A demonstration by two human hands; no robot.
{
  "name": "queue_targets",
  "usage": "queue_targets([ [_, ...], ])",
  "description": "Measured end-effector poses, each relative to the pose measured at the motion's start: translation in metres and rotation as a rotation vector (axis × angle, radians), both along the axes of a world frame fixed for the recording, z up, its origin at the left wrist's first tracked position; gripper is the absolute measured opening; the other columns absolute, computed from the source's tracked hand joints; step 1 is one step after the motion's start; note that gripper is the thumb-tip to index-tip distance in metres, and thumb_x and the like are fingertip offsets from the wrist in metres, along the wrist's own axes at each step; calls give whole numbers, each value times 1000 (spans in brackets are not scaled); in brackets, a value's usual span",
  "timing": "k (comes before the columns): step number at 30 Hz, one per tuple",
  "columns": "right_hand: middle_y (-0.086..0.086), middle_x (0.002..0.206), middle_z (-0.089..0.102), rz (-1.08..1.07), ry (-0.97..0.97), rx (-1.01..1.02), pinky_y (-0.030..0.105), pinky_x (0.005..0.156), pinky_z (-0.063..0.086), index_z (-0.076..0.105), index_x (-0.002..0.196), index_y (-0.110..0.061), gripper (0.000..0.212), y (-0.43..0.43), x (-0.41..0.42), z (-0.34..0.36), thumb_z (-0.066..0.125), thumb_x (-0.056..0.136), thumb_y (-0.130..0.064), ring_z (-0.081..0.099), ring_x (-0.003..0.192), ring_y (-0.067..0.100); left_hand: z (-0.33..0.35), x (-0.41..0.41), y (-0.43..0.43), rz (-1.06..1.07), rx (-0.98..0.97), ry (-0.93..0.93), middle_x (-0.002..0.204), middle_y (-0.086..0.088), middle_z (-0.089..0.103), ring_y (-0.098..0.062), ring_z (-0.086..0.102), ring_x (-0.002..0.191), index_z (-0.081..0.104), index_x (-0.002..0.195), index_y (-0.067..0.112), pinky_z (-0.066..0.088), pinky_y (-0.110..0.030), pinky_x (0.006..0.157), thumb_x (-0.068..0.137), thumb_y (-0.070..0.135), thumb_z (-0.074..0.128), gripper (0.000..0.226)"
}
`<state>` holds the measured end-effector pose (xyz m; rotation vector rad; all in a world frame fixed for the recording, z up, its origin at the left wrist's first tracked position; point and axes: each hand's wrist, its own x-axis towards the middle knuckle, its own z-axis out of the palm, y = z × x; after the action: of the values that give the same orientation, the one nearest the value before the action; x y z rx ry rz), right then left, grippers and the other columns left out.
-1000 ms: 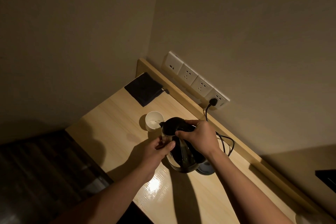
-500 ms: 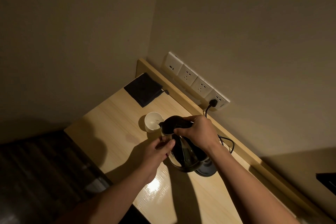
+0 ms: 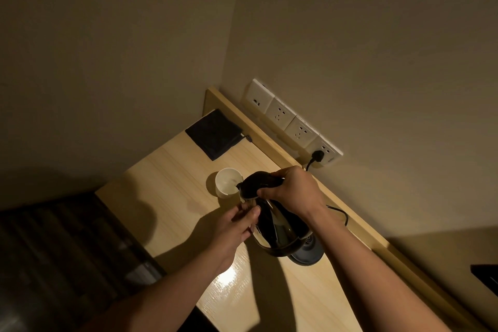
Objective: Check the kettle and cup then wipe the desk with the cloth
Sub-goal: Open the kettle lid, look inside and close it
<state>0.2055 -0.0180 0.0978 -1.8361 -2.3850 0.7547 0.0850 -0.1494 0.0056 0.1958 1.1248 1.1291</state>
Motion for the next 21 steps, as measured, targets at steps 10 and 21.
queue_targets([
  [10, -5, 97, 78, 22, -30, 9, 35, 70, 64, 78, 115, -21, 57, 3, -1, -2, 87, 73, -58, 68, 78, 8, -6, 1, 1, 0, -11, -16, 120, -2, 79, -17, 72, 117, 71, 125, 16, 58, -33, 97, 77, 37, 84, 54],
  [21, -4, 103, 78, 27, 2, -2, 31, 70, 62, 76, 119, -20, 58, 4, 2, -4, 87, 75, -55, 69, 82, 10, -8, 4, 4, 8, -17, -3, 123, -5, 77, -21, 70, 120, 70, 127, 15, 52, -43, 110, 77, 33, 83, 56],
])
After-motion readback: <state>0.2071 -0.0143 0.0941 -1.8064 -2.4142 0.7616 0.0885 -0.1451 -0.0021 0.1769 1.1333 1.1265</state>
